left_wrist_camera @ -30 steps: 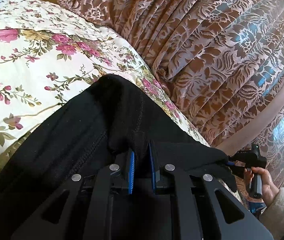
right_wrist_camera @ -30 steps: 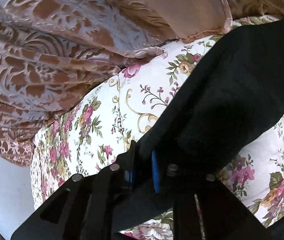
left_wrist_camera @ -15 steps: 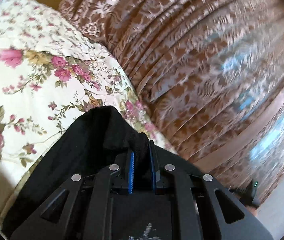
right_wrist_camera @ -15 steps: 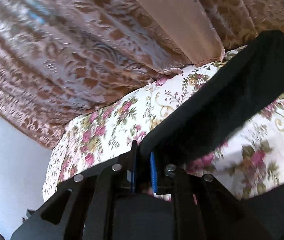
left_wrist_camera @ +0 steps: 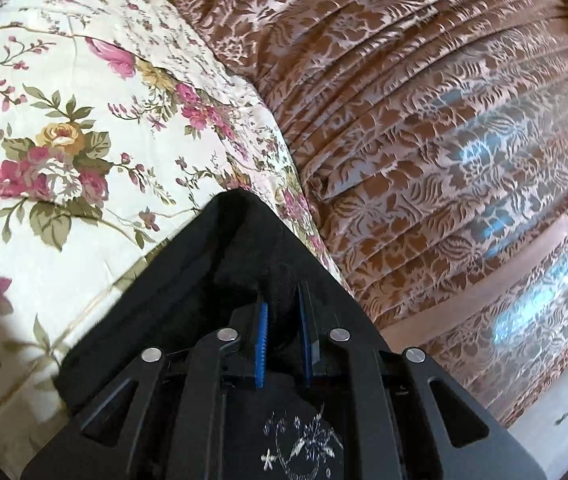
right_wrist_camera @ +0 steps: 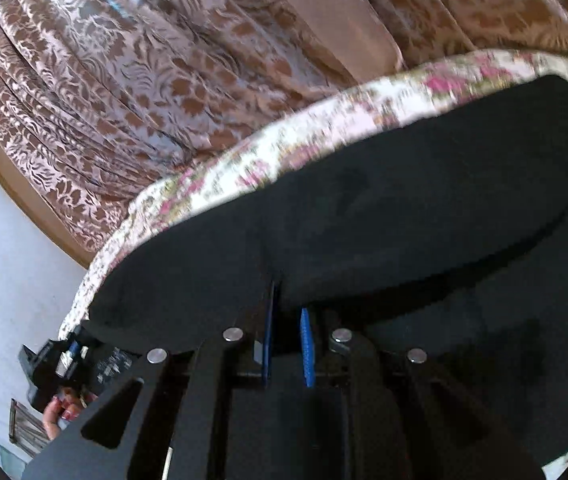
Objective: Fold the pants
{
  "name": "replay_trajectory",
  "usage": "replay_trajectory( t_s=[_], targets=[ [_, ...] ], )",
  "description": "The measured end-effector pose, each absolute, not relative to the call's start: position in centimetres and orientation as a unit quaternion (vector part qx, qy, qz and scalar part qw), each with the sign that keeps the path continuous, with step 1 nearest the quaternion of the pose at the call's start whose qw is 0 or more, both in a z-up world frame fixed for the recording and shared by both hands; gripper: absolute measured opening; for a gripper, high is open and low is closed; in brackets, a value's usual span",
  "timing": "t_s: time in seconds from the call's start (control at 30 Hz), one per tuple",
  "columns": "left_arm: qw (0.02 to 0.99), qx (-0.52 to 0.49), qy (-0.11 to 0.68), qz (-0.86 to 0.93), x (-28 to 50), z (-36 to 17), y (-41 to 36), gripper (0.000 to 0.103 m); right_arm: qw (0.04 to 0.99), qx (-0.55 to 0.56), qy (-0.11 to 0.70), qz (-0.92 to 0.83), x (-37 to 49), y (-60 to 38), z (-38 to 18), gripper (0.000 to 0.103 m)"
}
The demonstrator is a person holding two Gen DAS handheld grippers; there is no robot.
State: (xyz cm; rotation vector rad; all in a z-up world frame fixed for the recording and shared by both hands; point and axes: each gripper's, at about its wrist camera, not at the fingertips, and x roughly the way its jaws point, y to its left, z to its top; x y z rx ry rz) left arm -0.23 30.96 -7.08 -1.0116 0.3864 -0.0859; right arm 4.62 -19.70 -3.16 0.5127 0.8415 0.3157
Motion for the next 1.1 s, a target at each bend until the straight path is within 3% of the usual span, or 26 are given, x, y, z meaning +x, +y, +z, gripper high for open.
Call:
replay_trajectory(
  t_s=[0.37,0.87,1.07,1.1],
  targets=[
    [0.838,-0.507,0.191,-0.066,-3.7,-6.7,29.6,0.041,0.874,0.248,0.386,0.163,4.5,-20.1,-5.5,0.016],
    [0.831,-0.512,0.203,-0.077,-5.2,-4.9,26.5,0.041,0.872,0.256,0.368,0.199,4.0,-20.3,-5.8,0.030],
    [0.868,-0.478,0.131,-0.035,-7.5,-1.4,26.8,0.041,0.872,0.255,0.364,0.206,3.9,-20.3,-5.7,0.033],
    [0.868,-0.477,0.130,-0.040,-7.6,-1.1,26.7,0.045,0.872,0.255,0.364,0.206,3.9,-20.3,-5.7,0.034]
  ],
)
